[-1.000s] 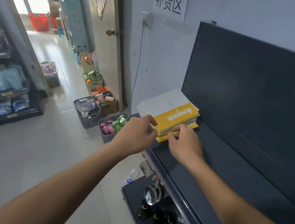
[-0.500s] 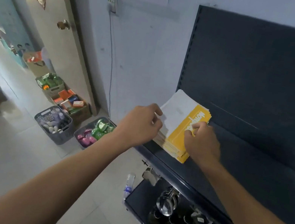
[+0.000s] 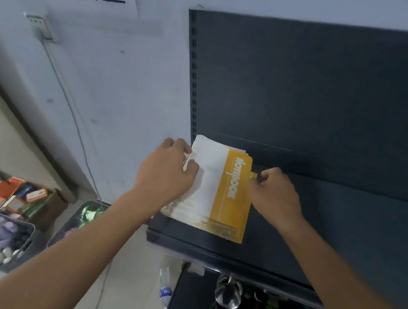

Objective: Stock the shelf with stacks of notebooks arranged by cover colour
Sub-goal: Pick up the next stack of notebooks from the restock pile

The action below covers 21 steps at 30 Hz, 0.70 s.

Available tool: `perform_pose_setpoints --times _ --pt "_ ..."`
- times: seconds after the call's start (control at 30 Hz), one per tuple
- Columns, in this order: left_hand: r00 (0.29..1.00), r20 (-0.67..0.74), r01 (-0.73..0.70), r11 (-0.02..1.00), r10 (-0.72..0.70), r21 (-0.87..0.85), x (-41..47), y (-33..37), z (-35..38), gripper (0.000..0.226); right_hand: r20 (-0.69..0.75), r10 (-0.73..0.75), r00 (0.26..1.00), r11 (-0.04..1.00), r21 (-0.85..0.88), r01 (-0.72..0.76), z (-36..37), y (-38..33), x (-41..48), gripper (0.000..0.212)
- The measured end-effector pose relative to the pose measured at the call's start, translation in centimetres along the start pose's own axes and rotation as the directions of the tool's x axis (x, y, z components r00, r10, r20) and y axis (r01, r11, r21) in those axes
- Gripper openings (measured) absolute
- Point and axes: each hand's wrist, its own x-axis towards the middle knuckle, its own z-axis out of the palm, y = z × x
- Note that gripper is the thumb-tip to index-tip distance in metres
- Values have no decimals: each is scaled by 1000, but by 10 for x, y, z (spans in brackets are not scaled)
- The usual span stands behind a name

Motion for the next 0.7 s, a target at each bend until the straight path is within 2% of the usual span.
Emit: perform_pose_setpoints --times 0.1,0.23,0.37,0.53,0.63,0.7 --pt "998 60 11 997 -15 81 16 -12 8 43 54 34 998 999 -6 -33 4 -1 11 34" --pt "990 134 17 994 -31 108 32 -24 23 56 91 43 995 999 7 -44 16 1 20 31" --pt "972 226 30 992 -58 123 39 -24 34 63 51 39 998 998 -48 -37 27 -1 18 39" --pt "971 240 -18 995 -5 95 41 -29 38 58 1 62 998 989 -132 -61 37 -8 17 41" --pt "970 242 -32 993 4 113 44 -32 35 49 -86 -5 996 968 -250 -17 43 -14 8 38" --pt "964 264 -15 992 -19 128 46 -34 31 42 -89 -51 995 949 -313 20 50 -19 1 37"
